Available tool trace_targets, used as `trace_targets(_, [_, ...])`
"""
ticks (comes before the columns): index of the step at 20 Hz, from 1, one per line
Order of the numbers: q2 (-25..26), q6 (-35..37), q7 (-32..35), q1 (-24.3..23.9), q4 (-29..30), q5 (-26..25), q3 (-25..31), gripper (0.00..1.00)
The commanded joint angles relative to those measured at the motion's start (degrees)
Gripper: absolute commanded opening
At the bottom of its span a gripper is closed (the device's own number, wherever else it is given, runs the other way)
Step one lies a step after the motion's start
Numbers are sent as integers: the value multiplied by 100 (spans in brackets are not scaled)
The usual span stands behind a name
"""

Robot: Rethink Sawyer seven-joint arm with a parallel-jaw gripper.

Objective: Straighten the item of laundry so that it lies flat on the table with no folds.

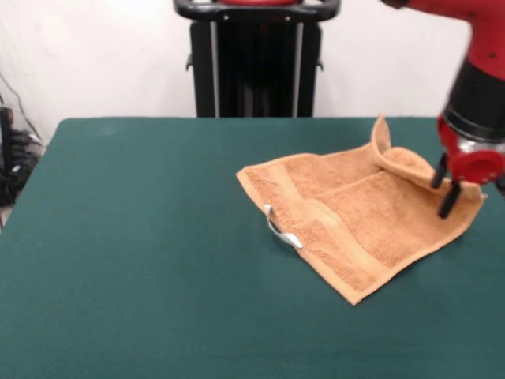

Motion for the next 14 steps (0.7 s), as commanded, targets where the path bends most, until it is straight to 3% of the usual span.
trace_targets(1, [-295, -976, -727, -442, 1453, -134, 1172, 100])
trace_targets(7, [-164, -1259, -502, -406, 1411, -462, 1329, 100])
trace_targets(10, [150, -990, -298, -106, 1009, -837, 954, 100])
trace_targets(14, [404, -1386, -38, -30, 955, -915, 1022, 100])
